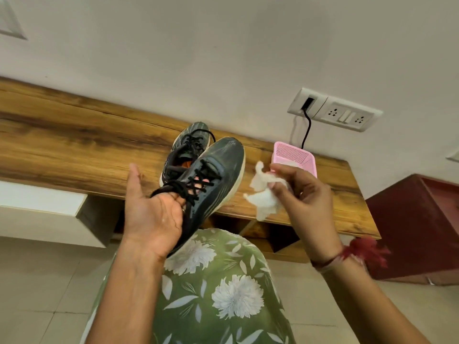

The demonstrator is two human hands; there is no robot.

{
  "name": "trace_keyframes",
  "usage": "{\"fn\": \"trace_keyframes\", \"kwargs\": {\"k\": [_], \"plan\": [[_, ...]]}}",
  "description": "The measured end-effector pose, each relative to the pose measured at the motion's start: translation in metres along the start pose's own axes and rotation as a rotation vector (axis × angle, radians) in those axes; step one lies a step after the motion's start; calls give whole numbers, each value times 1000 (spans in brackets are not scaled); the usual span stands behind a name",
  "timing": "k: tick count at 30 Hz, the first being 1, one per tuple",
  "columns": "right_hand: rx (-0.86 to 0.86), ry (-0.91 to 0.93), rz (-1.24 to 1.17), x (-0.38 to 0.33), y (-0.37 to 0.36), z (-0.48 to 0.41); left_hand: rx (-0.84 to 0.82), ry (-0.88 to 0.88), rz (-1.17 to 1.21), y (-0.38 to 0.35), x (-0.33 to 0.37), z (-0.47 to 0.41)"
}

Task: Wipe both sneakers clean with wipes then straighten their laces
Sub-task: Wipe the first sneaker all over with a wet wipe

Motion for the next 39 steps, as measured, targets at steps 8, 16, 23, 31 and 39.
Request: {"fn": "trace_keyframes", "kwargs": {"k": [8, 16, 23, 31, 39], "plan": [[239, 129, 267, -6, 22, -29, -51, -67, -357, -24, -4, 22], [78, 330, 717, 9, -14, -20, 45, -43, -466, -11, -14, 11], [-205, 340, 1006, 35, -28, -3, 39, -26, -604, -23, -25, 20], [-7, 232, 866, 27, -9, -3, 33, -141, -651, -47, -27, 35], [-21, 497, 1258, 22, -26, 18, 76, -139, -690, -46, -26, 37]]}}
Point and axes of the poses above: each hand's wrist, its own z-axis away from the middle knuckle, its own y-axis out of the back of the hand, x = y × z, the point moved 10 cm from there along -z, towards the middle knuckle, and after that the axes turned 14 degrees about z, right-handed, at the moved point
